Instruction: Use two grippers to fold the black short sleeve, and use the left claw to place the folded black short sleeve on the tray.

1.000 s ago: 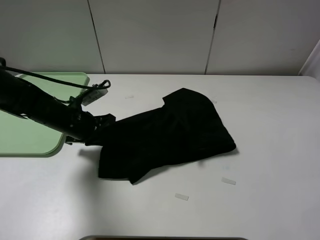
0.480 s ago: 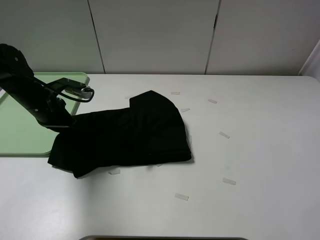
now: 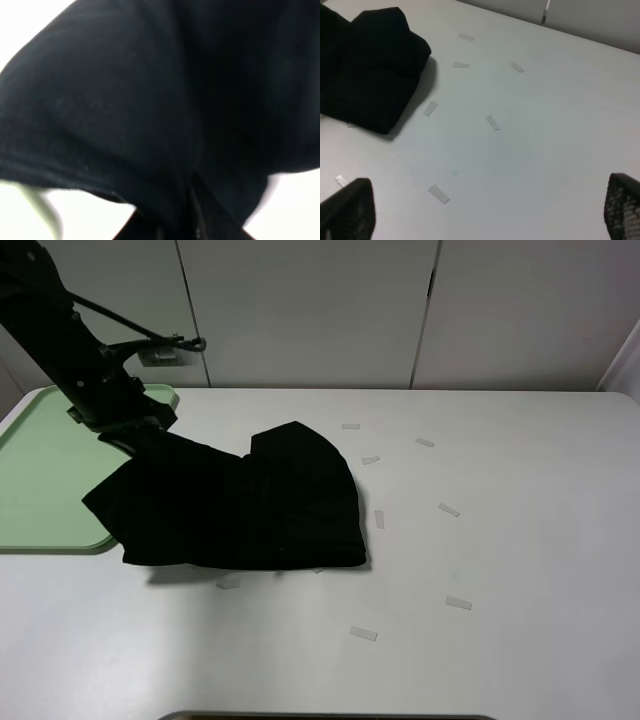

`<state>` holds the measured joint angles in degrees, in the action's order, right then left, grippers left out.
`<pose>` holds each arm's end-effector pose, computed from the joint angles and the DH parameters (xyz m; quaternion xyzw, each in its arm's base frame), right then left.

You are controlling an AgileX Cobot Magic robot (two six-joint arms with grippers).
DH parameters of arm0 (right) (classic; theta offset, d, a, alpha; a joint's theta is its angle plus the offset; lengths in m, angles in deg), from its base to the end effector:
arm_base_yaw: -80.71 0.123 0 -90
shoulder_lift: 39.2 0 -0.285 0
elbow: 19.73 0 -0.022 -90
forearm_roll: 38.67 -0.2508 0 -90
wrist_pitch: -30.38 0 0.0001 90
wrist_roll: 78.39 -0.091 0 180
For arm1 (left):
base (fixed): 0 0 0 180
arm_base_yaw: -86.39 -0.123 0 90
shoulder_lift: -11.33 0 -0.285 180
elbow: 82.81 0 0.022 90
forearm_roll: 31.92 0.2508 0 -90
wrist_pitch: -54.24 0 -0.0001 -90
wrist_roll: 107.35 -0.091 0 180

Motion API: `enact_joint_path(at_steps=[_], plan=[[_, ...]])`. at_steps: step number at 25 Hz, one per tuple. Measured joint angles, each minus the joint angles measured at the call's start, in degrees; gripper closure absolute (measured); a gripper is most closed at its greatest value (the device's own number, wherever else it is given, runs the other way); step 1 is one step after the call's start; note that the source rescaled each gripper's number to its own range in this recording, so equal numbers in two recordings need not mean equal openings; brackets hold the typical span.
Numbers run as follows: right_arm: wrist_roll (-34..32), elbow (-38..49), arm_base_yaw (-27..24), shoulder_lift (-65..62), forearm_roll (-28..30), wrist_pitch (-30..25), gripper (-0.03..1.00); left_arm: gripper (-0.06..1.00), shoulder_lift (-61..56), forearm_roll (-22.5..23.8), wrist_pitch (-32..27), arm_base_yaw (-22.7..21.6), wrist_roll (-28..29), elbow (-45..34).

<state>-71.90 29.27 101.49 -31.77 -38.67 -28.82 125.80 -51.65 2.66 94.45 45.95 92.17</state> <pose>-0.0036 -0.0013 0.2774 -0.1995 0.8225 0.0663 0.5285 0.3563 -0.0748 0.1918 0.2021 0.9660 -0.1278 0.0987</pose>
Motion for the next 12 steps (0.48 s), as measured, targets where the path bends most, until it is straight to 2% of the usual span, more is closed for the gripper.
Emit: enact_joint_path(at_steps=[5,12], plan=[[0.0,0.0,0.0,0.0,0.0,0.0,-0.03,0.91,0.0,-8.1,-0.6,2.8,-0.2,2.9],[0.0,0.0,0.0,0.0,0.0,0.0,-0.03,0.91,0.0,-14.2,5.3,6.6,-0.5,3.1]])
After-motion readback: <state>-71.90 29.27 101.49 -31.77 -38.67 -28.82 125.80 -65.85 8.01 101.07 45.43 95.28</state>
